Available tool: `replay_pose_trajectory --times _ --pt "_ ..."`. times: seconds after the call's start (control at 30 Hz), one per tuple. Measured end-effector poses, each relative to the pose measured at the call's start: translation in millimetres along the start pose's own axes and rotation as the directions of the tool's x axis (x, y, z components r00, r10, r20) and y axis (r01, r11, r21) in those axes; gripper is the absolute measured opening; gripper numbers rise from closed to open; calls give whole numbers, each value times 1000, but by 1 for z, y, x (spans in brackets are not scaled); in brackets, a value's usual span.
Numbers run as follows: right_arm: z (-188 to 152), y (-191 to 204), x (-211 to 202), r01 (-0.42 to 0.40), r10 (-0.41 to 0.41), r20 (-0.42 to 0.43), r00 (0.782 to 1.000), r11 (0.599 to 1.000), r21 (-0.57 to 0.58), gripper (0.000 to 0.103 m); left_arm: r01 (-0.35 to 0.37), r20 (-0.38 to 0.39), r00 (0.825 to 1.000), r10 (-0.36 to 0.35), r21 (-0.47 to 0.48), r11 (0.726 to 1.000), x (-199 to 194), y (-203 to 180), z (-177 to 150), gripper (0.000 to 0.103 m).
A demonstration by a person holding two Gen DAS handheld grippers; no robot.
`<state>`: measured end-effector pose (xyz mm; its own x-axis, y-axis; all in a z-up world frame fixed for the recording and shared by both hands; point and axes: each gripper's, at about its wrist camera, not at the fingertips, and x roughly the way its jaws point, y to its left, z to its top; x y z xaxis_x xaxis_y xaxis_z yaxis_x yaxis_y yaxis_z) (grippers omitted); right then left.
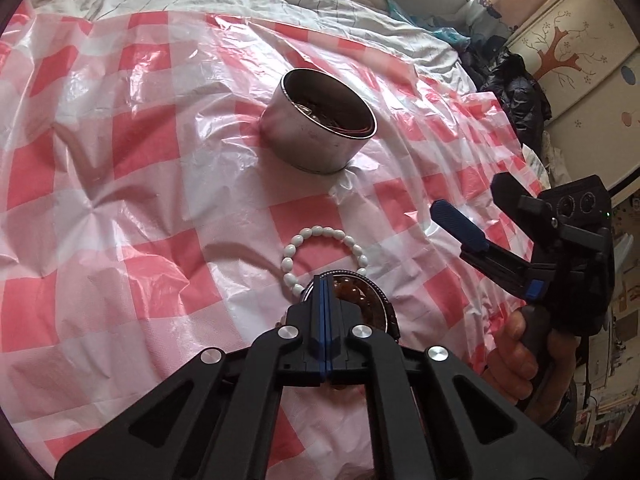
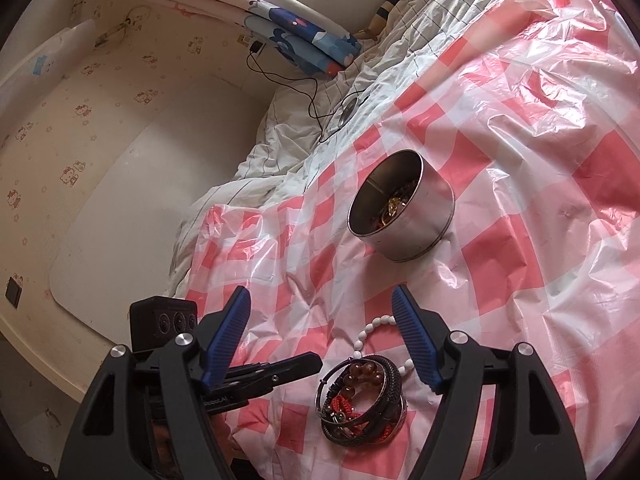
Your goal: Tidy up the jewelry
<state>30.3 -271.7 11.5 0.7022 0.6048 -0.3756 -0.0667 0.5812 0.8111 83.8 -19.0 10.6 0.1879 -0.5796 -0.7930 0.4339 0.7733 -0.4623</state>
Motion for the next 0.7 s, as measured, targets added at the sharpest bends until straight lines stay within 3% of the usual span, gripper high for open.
replay_pose_trajectory --times 0.17,0.2,0.23,0.3,0.33,0.47,0.5,0.53,0.6,0.7 --pt "0 0 0 -1 1 0 1000 1000 0 71 -46 -49 998 46 -5 999 12 5 -1 2" --pt "0 0 0 -1 1 0 1000 1000 0 71 -44 -51 998 44 -11 999 12 6 -1 10" --pt "0 0 0 0 0 -1 1000 1000 0 71 -45 -54 998 44 -22 999 13 7 -1 27" --pt "0 0 1 -2 2 -1 1000 1000 1 71 -56 -42 998 54 -39 998 15 8 -2 49" --pt "0 0 1 -3 3 -1 1000 1000 0 71 -58 -42 998 56 -46 997 16 8 -2 50" --pt "0 0 1 -6 6 -2 1000 1000 1 71 -12 -56 998 9 -54 998 22 7 -4 49" --pt "0 0 2 -7 7 -2 1000 1000 1 71 -7 -57 998 4 -45 999 23 5 -4 40" --pt "0 0 1 -6 6 -2 1000 1000 0 71 -8 -61 998 7 -27 1000 24 3 -4 20" --pt "0 0 2 -6 6 -1 1000 1000 0 71 -25 -47 999 25 6 1000 23 -2 -4 6" --pt "-1 1 1 -5 5 -4 1000 1000 -2 71 -8 -29 1000 8 3 1000 18 -1 -2 5"
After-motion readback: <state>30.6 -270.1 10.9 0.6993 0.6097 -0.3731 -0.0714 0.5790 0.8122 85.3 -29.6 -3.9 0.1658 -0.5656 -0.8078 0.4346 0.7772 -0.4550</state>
